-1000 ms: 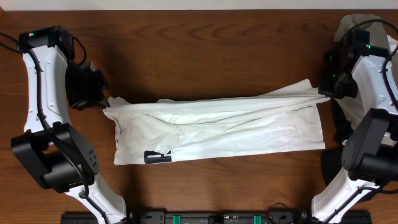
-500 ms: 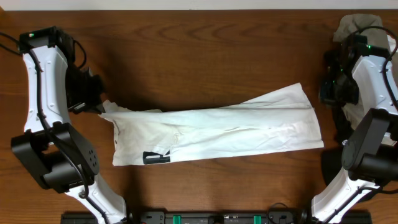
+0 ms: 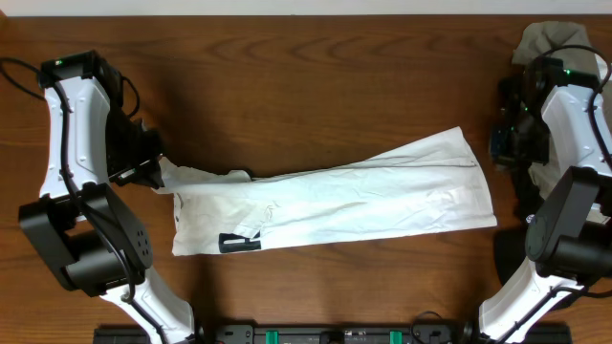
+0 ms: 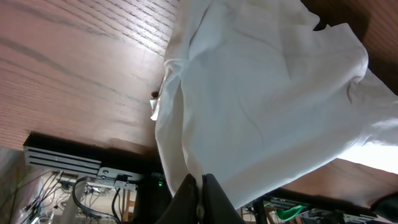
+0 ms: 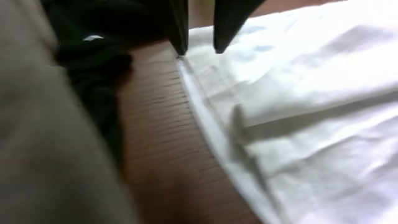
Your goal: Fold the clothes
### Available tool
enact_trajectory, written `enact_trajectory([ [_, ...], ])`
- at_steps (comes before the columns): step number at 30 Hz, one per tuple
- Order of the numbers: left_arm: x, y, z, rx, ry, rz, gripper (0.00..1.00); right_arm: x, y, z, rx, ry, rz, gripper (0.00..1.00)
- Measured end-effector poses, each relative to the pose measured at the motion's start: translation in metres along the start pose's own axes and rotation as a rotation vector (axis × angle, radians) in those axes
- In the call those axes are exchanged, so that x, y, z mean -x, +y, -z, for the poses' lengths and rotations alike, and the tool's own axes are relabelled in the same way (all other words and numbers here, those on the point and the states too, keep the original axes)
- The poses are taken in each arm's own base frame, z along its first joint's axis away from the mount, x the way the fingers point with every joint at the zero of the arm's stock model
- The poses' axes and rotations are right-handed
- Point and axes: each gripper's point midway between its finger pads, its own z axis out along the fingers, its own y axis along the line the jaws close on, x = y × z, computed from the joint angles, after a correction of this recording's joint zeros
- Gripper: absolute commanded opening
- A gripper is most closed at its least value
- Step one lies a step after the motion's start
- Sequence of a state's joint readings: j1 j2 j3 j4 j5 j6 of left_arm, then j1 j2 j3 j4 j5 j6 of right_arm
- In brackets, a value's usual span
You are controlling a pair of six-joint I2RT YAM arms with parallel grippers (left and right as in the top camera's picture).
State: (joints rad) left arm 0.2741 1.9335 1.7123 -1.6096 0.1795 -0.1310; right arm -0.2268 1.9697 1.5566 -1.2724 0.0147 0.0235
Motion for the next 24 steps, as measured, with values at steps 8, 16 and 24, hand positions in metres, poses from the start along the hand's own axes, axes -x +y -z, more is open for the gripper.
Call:
enact_trajectory([
  [8, 0.0, 0.0, 0.0, 0.0, -0.001, 0.0, 0.06, -0.008, 0.019, -0.003, 0.113, 0.027, 0.053, 0.31],
  [16, 0.004, -0.001, 0.0, -0.003, -0.015, -0.002, 0.06, -0.004, 0.027, -0.025, 0.157, 0.001, 0.061, 0.3],
  [24, 0.006, -0.001, 0.0, -0.005, -0.023, -0.003, 0.06, 0.001, 0.03, -0.053, 0.173, -0.047, 0.064, 0.3],
])
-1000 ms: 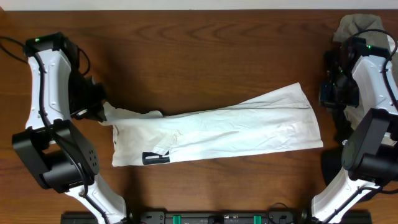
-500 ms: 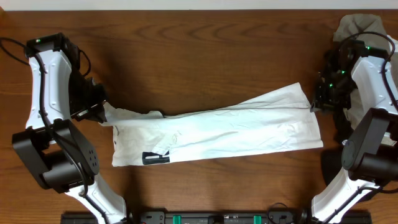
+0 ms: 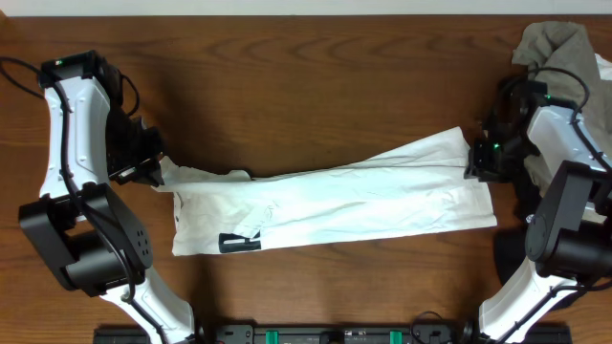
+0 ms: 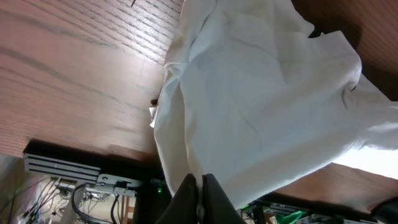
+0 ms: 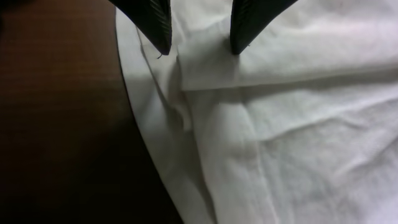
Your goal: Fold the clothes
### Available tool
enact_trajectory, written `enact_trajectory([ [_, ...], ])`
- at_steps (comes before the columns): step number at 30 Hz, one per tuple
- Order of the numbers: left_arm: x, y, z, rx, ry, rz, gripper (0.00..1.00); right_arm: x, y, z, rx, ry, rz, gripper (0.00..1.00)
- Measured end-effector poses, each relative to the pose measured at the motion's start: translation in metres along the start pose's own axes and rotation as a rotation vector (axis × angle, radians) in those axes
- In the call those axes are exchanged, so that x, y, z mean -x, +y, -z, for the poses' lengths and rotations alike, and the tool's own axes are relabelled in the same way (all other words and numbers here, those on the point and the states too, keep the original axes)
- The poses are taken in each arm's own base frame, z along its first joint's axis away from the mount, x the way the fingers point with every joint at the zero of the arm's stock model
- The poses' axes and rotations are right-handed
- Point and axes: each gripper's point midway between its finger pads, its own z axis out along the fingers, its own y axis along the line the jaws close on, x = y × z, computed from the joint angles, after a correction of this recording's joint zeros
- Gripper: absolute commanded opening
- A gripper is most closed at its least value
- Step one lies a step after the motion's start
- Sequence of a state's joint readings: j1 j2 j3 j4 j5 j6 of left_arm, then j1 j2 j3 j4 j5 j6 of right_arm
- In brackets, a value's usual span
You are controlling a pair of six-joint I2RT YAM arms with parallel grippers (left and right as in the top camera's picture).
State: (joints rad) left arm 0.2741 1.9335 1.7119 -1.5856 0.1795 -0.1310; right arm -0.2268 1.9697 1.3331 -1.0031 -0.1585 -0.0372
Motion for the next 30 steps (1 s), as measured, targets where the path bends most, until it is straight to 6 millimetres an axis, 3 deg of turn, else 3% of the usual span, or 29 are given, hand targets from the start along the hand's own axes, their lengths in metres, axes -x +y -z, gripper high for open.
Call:
enact_trajectory([
  [9, 0.0, 0.0, 0.0, 0.0, 0.0, 0.0, 0.06, 0.005, 0.006, 0.0, 0.036, -0.021, 0.004, 0.31],
  [12, 0.0, 0.0, 0.0, 0.0, 0.0, 0.0, 0.06, 0.005, 0.009, 0.0, 0.05, -0.022, 0.004, 0.28],
  [14, 0.0, 0.0, 0.0, 0.0, 0.0, 0.0, 0.06, 0.005, 0.01, 0.0, 0.054, -0.022, 0.004, 0.18],
  [16, 0.0, 0.0, 0.0, 0.0, 0.0, 0.0, 0.06, 0.005, 0.01, 0.0, 0.058, -0.021, -0.003, 0.02],
  [30, 0.0, 0.0, 0.0, 0.0, -0.001, 0.0, 0.06, 0.011, 0.013, 0.003, 0.071, -0.05, 0.006, 0.01],
])
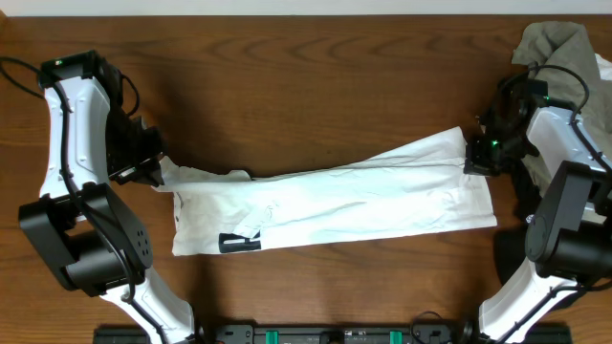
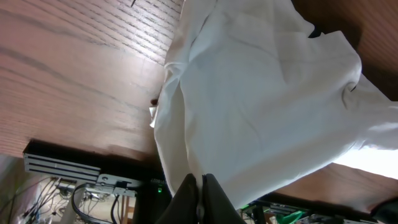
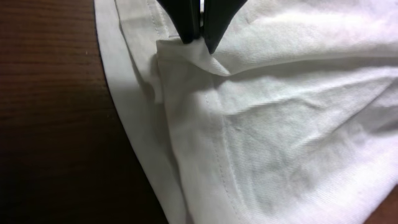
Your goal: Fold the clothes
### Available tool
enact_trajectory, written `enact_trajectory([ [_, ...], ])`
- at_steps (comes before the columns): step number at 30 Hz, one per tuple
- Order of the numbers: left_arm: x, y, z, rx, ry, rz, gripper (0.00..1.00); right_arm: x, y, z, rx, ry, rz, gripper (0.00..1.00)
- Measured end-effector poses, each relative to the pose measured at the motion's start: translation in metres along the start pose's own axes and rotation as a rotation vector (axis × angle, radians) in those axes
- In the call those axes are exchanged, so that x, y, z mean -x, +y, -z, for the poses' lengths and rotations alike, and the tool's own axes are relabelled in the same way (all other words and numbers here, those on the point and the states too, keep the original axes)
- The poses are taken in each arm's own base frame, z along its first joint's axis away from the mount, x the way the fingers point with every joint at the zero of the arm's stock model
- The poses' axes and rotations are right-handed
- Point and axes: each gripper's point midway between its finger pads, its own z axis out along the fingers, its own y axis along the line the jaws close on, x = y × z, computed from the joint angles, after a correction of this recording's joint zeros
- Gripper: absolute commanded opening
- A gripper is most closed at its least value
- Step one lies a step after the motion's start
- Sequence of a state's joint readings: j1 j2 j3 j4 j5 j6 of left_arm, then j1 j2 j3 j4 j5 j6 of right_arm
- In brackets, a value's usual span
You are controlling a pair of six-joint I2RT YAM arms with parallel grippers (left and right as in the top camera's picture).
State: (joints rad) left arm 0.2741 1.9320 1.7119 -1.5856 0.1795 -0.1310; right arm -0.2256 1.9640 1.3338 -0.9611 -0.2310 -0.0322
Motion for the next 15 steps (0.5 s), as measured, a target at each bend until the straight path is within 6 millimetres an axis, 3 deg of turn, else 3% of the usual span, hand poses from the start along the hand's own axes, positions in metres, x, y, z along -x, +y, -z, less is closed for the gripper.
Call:
enact_trajectory([
  [4, -0.004, 0.0, 0.007, -0.005, -0.025, -0.003, 0.06, 0.008, 0.003, 0.015, 0.0, -0.031, 0.003, 0.01],
  [11, -0.024, 0.0, 0.034, -0.024, -0.117, -0.007, 0.06, 0.024, 0.005, 0.064, -0.012, -0.141, 0.007, 0.01],
  [15, -0.026, 0.001, 0.036, -0.026, -0.124, 0.007, 0.06, 0.015, -0.002, 0.068, -0.044, -0.112, -0.007, 0.01],
])
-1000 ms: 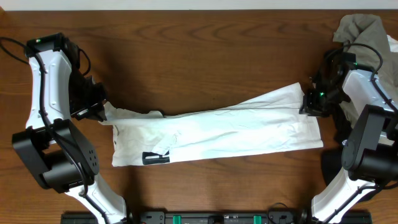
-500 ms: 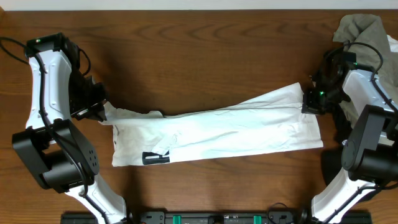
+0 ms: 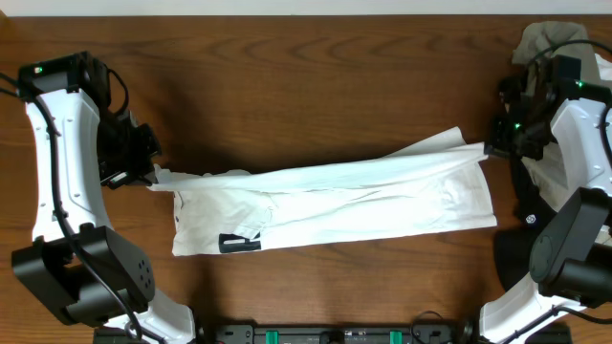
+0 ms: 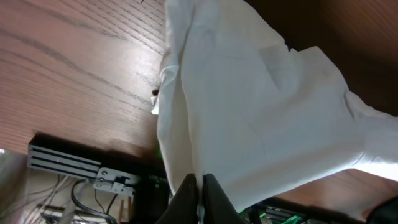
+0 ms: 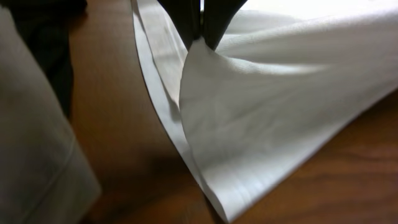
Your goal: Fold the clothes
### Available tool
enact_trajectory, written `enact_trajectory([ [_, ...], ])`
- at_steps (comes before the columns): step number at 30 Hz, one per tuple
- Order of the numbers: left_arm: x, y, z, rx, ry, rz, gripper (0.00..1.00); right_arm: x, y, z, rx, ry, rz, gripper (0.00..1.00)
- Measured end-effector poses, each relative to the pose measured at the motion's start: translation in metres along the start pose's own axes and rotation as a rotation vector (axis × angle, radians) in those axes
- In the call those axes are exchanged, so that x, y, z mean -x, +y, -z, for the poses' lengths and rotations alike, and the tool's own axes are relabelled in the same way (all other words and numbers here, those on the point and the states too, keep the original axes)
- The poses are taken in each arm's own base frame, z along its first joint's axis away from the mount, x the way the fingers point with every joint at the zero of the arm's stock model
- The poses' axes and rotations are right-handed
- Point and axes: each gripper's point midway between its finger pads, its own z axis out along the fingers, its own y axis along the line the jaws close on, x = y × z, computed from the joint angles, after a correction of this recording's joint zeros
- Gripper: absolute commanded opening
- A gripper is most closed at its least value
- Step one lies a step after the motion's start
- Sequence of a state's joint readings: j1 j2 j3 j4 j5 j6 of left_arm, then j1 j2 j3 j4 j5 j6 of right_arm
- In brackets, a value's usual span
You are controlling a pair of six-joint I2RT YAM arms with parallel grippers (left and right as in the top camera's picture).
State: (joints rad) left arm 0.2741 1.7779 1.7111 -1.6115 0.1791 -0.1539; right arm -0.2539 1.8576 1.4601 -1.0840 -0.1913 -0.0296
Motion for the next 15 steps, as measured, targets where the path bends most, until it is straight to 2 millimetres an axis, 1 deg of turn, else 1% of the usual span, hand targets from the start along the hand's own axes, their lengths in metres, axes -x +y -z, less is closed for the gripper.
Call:
enact_trajectory([
  [7, -0.001, 0.001, -0.002, 0.005, 0.008, 0.009, 0.06, -0.011, -0.012, 0.0, -0.068, 0.047, -0.007, 0.01],
  [11, -0.009, 0.004, -0.013, 0.018, 0.055, 0.015, 0.06, -0.013, -0.014, 0.001, -0.082, 0.052, -0.007, 0.01],
  [15, -0.022, 0.01, -0.031, 0.039, 0.133, 0.038, 0.06, -0.013, -0.015, 0.001, -0.089, 0.052, -0.007, 0.01],
])
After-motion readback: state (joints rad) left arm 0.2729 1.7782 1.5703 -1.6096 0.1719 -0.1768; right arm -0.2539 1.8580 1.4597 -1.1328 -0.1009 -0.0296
